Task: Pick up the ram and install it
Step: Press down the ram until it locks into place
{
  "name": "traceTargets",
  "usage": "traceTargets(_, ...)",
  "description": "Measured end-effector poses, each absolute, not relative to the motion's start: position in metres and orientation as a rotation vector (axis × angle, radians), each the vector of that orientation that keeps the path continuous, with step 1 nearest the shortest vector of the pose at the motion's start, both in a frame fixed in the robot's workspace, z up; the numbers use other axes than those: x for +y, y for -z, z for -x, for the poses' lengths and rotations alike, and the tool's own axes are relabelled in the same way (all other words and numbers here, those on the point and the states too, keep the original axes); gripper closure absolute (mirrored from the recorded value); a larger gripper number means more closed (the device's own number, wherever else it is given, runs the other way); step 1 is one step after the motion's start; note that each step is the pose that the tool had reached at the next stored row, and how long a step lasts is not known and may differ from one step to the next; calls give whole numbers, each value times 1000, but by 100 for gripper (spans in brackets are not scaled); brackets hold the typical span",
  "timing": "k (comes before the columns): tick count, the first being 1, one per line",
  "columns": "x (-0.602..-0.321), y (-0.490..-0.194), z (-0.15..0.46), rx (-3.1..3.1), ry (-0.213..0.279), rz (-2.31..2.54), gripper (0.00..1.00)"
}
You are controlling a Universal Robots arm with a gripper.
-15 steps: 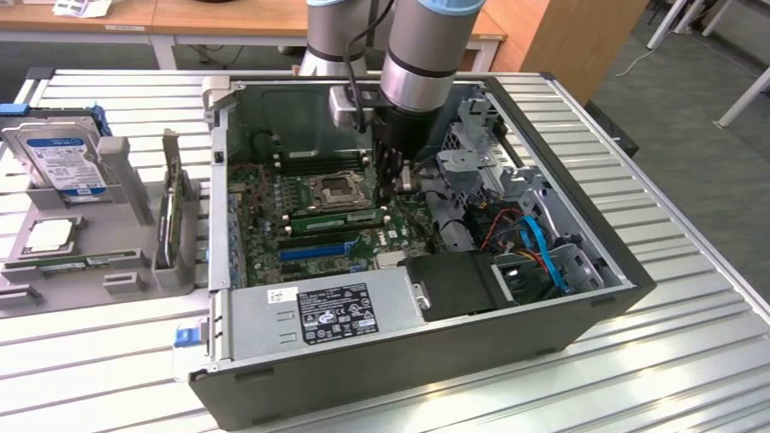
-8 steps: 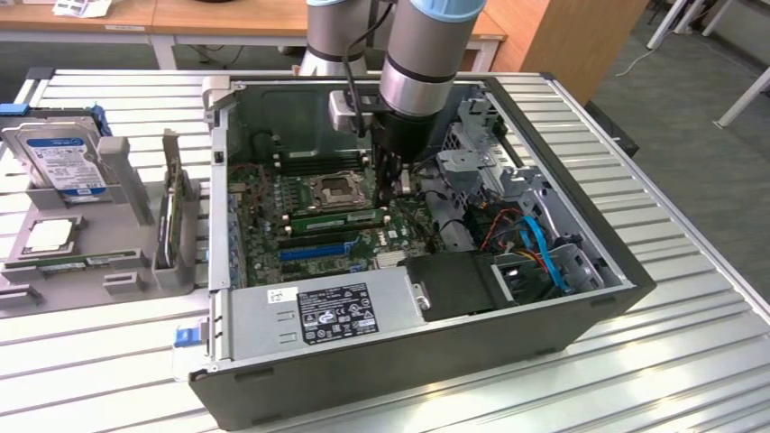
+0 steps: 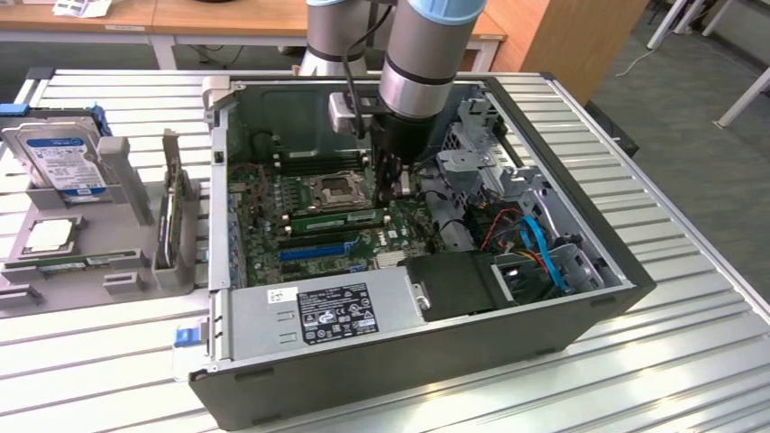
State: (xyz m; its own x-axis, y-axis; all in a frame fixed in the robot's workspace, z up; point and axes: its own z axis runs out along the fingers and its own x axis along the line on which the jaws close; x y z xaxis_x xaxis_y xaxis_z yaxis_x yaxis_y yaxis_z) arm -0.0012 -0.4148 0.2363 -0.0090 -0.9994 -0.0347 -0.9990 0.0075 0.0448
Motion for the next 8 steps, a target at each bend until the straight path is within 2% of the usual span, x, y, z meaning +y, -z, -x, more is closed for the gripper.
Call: traceTargets(8,-415,-233,1,-2225,89,-2207,90)
